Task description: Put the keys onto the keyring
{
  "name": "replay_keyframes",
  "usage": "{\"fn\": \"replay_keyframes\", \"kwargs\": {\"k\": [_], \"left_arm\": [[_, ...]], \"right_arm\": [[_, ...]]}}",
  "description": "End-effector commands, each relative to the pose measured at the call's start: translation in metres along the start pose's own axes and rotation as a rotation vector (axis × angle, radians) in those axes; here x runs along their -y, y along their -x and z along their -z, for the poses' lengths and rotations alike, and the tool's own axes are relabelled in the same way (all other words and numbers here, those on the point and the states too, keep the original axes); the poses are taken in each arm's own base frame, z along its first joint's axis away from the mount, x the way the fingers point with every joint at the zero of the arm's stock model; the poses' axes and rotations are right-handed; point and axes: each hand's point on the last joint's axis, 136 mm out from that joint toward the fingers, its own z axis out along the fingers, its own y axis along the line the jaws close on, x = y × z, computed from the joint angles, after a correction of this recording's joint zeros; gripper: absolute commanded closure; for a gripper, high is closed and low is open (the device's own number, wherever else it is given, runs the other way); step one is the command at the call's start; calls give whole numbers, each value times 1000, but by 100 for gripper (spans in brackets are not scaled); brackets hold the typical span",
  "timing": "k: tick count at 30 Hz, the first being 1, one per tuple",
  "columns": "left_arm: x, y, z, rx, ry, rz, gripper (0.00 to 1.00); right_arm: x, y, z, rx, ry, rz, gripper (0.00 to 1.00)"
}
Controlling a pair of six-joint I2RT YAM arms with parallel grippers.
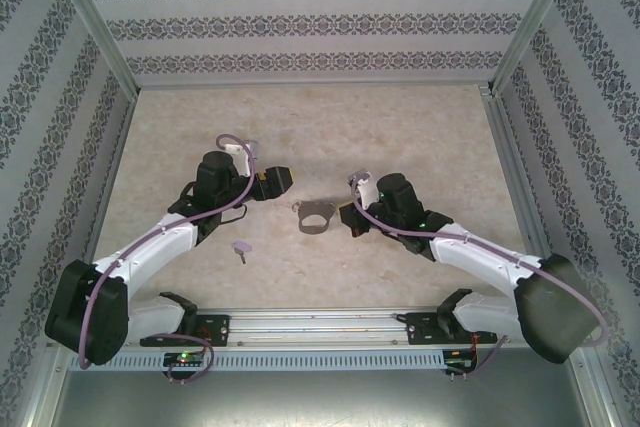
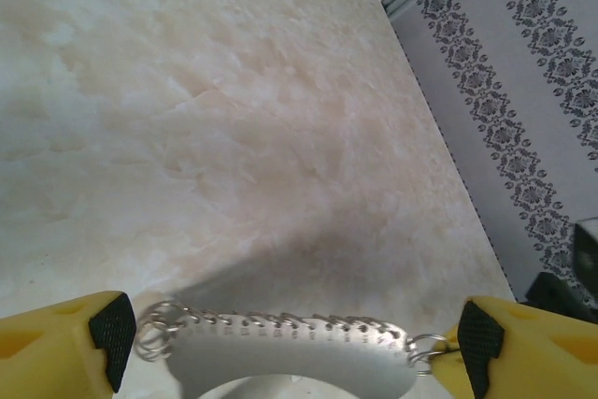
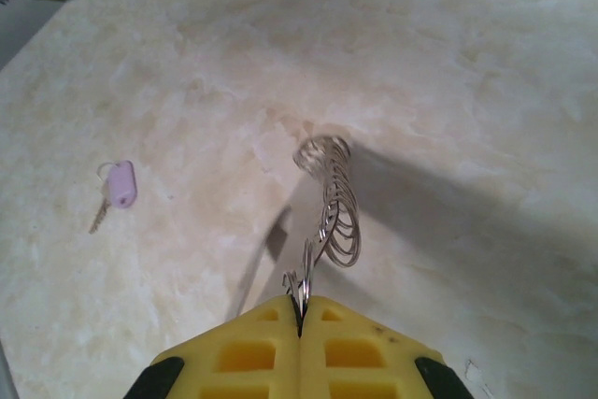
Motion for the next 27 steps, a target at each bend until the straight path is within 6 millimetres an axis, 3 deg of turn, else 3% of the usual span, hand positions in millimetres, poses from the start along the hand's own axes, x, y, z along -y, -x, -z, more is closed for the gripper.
{"fn": "replay_keyframes", "kwargs": {"k": [1, 9, 15, 21, 27], "left_arm": [[15, 10, -1, 22, -39, -50, 9], [15, 9, -2, 20, -32, -58, 7], [14, 8, -3, 17, -27, -62, 7], [14, 6, -3, 12, -24, -67, 7], [13, 6, -4, 14, -21, -74, 5]], "right_arm": [[15, -16, -10, -28, -30, -40, 100], [35, -59, -33, -120, -72, -150, 100], [44, -70, -42, -163, -124, -196, 100], [44, -64, -38, -131, -136, -228, 53], [39, -54, -22, -73, -150, -253, 47]]}}
